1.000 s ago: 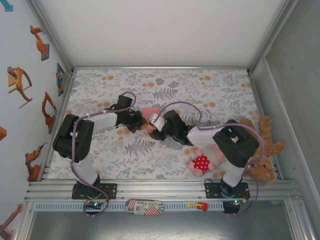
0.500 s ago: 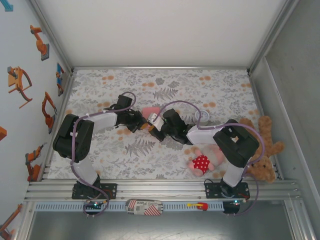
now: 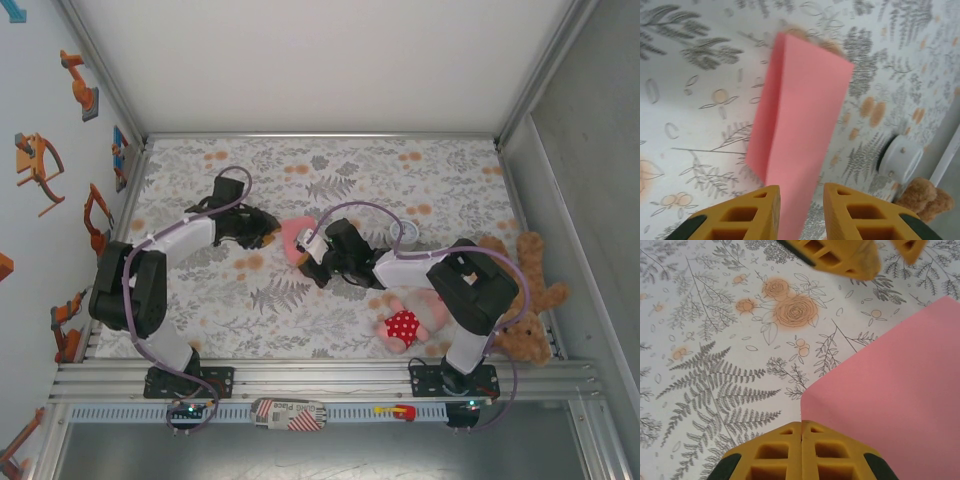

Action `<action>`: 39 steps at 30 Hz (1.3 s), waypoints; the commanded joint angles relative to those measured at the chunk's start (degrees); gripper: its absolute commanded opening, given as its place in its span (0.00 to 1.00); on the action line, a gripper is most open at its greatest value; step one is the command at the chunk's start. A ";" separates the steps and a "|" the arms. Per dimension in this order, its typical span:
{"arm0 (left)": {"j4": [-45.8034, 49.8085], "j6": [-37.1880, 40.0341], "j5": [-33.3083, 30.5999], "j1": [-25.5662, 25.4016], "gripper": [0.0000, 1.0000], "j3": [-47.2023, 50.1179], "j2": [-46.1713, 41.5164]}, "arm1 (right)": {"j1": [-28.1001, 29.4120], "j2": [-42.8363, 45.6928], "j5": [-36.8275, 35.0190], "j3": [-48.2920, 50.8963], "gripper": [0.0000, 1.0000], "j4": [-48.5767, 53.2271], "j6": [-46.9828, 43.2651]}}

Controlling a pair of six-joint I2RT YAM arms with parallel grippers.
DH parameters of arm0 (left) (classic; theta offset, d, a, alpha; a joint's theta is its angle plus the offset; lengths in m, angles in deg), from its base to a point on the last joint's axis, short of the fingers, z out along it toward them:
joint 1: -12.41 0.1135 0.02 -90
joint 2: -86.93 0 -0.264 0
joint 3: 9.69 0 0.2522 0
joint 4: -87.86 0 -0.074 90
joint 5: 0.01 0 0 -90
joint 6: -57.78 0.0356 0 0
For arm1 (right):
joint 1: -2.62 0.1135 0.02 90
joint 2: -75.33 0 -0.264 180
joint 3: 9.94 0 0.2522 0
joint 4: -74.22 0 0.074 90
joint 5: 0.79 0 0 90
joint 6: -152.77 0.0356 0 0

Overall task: Fold a paper plane with a square sheet of paper (pick it up from the middle)
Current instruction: Third fold the triangle at the center of the table.

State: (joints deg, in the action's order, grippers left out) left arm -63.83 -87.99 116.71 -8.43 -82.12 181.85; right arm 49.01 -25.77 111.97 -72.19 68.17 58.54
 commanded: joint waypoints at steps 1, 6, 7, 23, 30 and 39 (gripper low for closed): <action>-0.38 2.86 0.00 -1.75 0.29 -2.97 1.36 | 0.37 2.18 3.13 -0.04 0.00 -1.04 4.78; -0.68 3.59 -0.52 -3.75 0.19 -7.58 9.44 | 0.37 0.39 5.93 0.74 0.00 -4.63 9.67; -0.32 3.87 -0.62 -3.97 0.18 -8.96 11.37 | 0.32 0.00 6.15 0.86 0.00 -5.45 10.66; 6.68 6.89 -4.28 -5.61 0.08 -14.79 21.47 | -1.09 -3.00 0.29 0.77 0.00 -6.66 20.82; 7.16 7.90 -3.75 -5.60 0.06 -15.06 22.70 | -2.05 -4.26 -5.68 0.34 0.00 -4.43 24.14; 7.87 8.83 -3.35 -5.64 0.06 -15.68 23.03 | -2.37 -5.47 -10.50 -1.69 0.00 -0.57 24.67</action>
State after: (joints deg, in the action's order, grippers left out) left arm -59.02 -80.75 113.58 -13.80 -96.90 202.81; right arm 46.98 -30.16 104.50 -72.15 65.94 82.41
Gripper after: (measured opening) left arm 0.065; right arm 0.049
